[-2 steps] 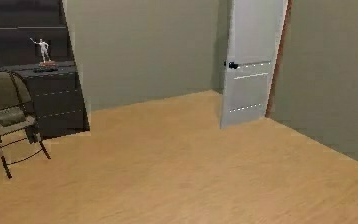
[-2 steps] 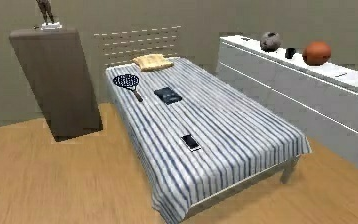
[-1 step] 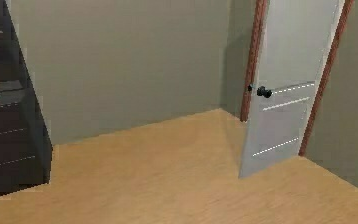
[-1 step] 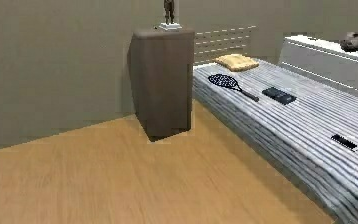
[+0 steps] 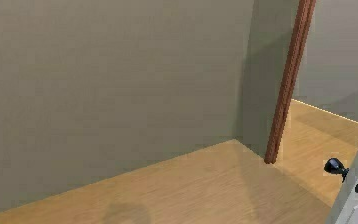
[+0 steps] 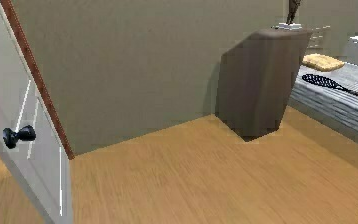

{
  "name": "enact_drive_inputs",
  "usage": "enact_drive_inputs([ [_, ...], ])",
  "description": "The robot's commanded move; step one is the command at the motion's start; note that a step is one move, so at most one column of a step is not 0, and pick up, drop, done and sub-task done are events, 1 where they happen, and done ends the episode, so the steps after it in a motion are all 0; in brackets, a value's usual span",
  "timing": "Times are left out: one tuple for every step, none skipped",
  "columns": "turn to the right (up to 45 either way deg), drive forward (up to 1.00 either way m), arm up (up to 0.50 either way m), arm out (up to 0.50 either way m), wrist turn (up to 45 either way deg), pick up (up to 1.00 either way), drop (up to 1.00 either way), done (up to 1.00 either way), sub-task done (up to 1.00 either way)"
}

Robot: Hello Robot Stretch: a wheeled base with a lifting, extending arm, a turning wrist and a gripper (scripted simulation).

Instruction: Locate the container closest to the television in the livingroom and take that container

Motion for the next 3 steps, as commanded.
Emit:
enact_drive_inputs([
  [3.0, 0.0, 0.0, 0.0, 0.0, 0.0, 0.0, 0.0, 0.0],
  [0.0, 0.55, 0.0, 0.0, 0.0, 0.0, 0.0, 0.0, 0.0],
  [15.0, 0.0, 0.0, 0.0, 0.0, 0.0, 0.0, 0.0, 0.0],
])
